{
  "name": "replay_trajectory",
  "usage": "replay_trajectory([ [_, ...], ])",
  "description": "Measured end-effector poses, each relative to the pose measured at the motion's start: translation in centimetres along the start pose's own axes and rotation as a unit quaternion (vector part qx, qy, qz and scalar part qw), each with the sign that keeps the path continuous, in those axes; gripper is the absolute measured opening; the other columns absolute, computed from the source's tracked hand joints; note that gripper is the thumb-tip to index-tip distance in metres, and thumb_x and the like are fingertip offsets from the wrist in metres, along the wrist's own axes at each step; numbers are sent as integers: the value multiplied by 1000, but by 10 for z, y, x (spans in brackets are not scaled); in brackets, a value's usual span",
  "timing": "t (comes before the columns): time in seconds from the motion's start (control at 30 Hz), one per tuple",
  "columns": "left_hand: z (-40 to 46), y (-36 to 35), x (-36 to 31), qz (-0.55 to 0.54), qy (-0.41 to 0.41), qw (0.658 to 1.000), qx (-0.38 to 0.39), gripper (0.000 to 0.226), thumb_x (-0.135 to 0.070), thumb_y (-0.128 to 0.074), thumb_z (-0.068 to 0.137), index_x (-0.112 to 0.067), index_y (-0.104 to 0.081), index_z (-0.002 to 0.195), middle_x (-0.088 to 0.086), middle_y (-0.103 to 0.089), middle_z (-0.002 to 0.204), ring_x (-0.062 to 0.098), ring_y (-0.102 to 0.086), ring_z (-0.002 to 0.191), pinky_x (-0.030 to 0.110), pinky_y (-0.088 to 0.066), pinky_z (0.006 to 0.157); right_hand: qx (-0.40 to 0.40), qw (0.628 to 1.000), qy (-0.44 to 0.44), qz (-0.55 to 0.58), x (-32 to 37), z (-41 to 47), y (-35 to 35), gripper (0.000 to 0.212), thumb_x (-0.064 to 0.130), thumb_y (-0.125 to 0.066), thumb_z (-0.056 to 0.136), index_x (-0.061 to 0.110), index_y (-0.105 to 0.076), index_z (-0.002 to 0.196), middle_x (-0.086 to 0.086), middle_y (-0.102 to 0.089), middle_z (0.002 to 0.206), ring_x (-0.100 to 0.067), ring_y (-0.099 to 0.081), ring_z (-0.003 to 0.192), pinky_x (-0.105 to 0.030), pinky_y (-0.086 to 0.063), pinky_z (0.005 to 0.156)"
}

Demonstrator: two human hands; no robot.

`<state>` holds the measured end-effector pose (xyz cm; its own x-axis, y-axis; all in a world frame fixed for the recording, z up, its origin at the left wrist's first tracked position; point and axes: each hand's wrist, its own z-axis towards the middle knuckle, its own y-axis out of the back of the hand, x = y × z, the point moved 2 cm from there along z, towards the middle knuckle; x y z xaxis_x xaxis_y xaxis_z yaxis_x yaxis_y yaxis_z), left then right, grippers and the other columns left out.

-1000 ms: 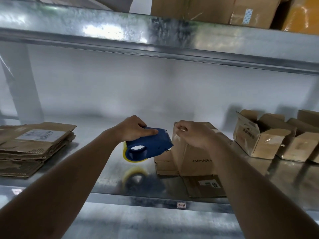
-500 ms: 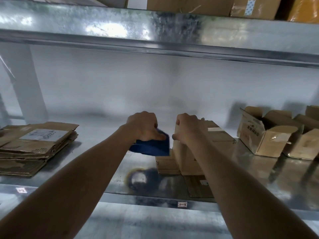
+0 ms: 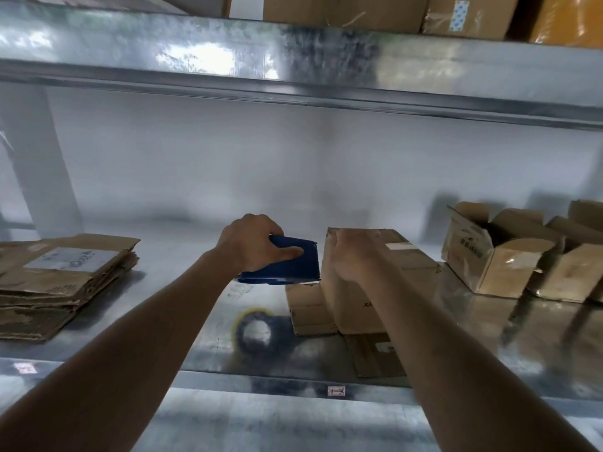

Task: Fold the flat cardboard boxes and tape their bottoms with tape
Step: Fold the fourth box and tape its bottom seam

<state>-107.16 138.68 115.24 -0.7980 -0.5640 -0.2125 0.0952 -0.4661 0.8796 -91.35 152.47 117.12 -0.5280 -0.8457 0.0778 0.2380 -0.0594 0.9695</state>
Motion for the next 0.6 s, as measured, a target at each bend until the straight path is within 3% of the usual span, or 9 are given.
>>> replay_trajectory([
  [0.07, -1, -1, 0, -1, 3, 1000, 3, 50, -80, -61, 82, -33, -79, 86, -12, -70, 75, 8, -62, 73, 32, -55, 68, 0, 1000, -13, -9, -1, -1, 0, 32, 10, -50, 103, 11, -62, 132, -9, -67, 127, -28, -60, 118, -38, -48, 102],
  [0.2, -6, -6, 3, -9, 10, 1000, 1, 49, -78, -62, 83, -33, -79, 89, -13, -69, 77, 8, -62, 72, 28, -47, 60, 23, 998, -26, -42, 5, 0, -5, 48, 9, -48, 103, 7, -46, 151, -13, -49, 155, -31, -45, 143, -42, -36, 118],
  [0.3, -8, -8, 9, -15, 16, 1000, -2, 48, -78, -62, 83, -34, -79, 91, -15, -69, 77, 8, -63, 72, 26, -43, 58, 27, 998, -11, -62, 7, 2, -10, 56, 7, -50, 102, 5, -37, 157, -14, -39, 162, -31, -42, 146, -40, -42, 110],
  [0.37, -9, -6, 12, -23, 20, 1000, -7, 46, -77, -62, 84, -34, -78, 87, -14, -70, 76, 8, -64, 71, 26, -45, 58, 26, 997, 7, -74, 5, 5, -10, 47, 4, -57, 97, 7, -53, 143, -11, -56, 146, -29, -55, 132, -37, -50, 92],
  [0.4, -10, -4, 14, -33, 22, 999, -9, 44, -75, -62, 84, -33, -77, 85, -14, -70, 74, 9, -64, 71, 27, -46, 59, 27, 997, 18, -73, 2, 6, -9, 35, 3, -59, 95, 11, -62, 129, -7, -64, 129, -27, -61, 118, -33, -50, 79],
  [0.47, -11, 0, 19, -67, 19, 998, -8, 39, -71, -65, 85, -34, -77, 81, -13, -71, 72, 9, -66, 70, 31, -53, 62, 36, 997, 32, -61, -8, 10, -9, 15, 1, -57, 95, 15, -62, 98, 2, -60, 92, -23, -60, 92, -27, -41, 62],
  [0.53, -12, 6, 24, -115, 7, 993, -9, 32, -66, -70, 84, -35, -78, 81, -13, -73, 72, 8, -68, 69, 38, -60, 67, 29, 998, 52, -30, -17, 15, -11, 19, 1, -53, 99, 17, -60, 92, 3, -53, 85, -20, -56, 88, -27, -45, 67],
  [0.6, -14, 12, 28, -184, -9, 983, -10, 23, -57, -76, 85, -35, -81, 85, -14, -75, 76, 8, -71, 71, 40, -62, 72, 20, 997, 74, 9, -26, 17, -15, 29, 1, -51, 100, 15, -65, 121, -2, -64, 103, -19, -60, 97, -32, -53, 89],
])
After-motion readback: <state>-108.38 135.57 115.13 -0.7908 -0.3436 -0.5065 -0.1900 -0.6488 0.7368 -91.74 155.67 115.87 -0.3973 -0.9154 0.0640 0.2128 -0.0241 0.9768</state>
